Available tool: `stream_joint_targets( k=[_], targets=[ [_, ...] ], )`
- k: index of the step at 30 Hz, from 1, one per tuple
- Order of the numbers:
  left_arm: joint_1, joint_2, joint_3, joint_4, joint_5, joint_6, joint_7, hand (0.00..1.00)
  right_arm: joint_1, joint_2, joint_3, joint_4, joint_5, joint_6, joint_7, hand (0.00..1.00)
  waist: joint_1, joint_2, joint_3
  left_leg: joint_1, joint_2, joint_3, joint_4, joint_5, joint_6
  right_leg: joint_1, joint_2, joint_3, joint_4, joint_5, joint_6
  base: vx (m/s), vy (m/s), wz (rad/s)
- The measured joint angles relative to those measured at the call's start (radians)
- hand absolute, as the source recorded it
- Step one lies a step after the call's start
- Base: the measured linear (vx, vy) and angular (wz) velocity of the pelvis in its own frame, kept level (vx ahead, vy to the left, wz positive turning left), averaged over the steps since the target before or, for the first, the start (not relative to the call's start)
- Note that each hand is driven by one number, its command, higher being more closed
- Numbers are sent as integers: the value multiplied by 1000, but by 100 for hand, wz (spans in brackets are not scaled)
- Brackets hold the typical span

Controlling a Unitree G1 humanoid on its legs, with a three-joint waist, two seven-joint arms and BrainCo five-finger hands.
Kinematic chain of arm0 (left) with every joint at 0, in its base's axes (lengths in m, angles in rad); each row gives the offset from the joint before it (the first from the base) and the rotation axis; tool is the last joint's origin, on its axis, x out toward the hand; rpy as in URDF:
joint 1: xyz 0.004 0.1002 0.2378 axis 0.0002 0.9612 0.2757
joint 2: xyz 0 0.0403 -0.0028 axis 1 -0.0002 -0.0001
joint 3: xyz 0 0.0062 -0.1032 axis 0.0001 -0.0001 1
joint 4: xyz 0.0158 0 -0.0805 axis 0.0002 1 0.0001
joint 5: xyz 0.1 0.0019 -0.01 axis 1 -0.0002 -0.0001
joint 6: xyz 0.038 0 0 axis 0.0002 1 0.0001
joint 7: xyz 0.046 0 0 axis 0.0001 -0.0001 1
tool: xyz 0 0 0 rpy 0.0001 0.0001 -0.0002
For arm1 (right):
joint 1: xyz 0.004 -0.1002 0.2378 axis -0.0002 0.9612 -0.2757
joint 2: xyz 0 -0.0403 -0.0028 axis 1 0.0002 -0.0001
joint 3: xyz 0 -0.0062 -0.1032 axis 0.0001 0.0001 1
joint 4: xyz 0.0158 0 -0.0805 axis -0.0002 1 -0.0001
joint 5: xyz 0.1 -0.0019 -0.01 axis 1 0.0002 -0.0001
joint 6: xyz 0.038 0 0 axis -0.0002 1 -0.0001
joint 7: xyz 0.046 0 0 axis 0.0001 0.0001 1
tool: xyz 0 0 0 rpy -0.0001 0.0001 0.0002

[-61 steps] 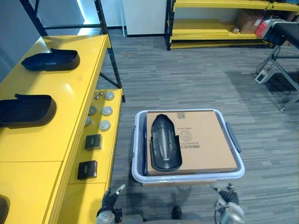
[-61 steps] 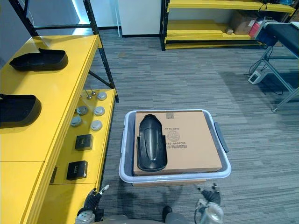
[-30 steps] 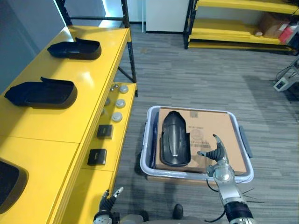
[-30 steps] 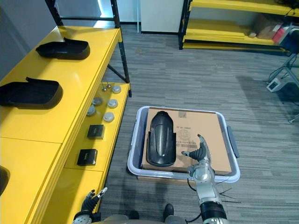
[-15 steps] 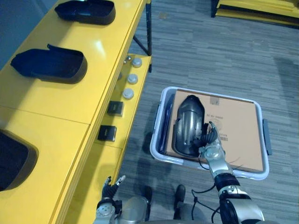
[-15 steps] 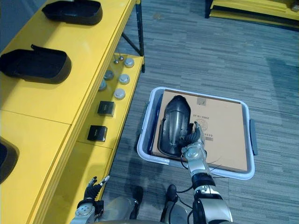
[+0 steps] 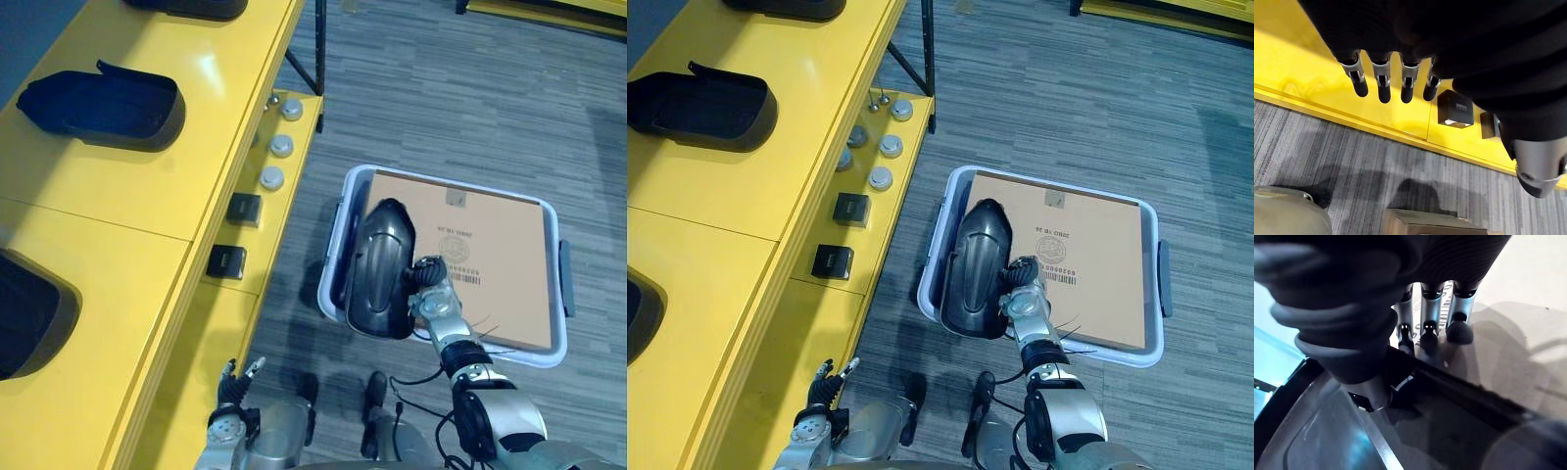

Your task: Walk over and take plastic housings, then place them on the shelf

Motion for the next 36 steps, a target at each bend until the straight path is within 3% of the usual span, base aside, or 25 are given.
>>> stream_joint_targets(
  k=[5, 9, 14, 23, 27, 36],
  targets=[
    [7, 0, -5, -16, 0, 1, 0, 0, 65, -20, -2, -130, 0, 1, -2, 100, -4, -1, -1, 18, -3, 0, -5, 0, 0, 19, -1, 3, -11, 8, -2, -5, 1, -2],
    [38, -3, -37, -117, 0, 5, -1, 0, 120, -23, -8, -309, -1, -2, -19, 100, -29, -1, -1, 26, -7, -4, -12, 7, 10, 32, -5, 1, -27, 16, 6, -23, -12, 1],
    [66, -15, -110, -392, 0, 2, 2, 0, 172, -19, -30, -511, -13, -5, -73, 100, -52, -6, -21, 37, -6, -3, -22, 12, 17, 38, -5, 4, -27, 16, 6, -14, -7, -1],
    [24, -36, -209, -841, 13, -24, 53, 0, 231, 32, -22, -782, -116, -13, -140, 100, -58, -3, -94, 81, -7, -10, -42, 14, 17, 79, -4, 0, -45, 16, 8, 7, -6, 0],
    [-24, -39, -260, -914, 57, -33, 85, 0, 231, 63, 1, -858, -159, -13, -144, 100, -61, -3, -116, 87, -9, -11, -44, 16, 20, 85, -7, 0, -46, 16, 8, 0, 0, 0],
    [-109, -40, -430, -901, 231, -23, 89, 0, 196, 144, 148, -929, -158, -16, -154, 100, -81, -4, -166, 119, -15, -1, -69, 27, 29, 101, -13, 12, -44, 16, 7, -13, -2, -3]
  ],
)
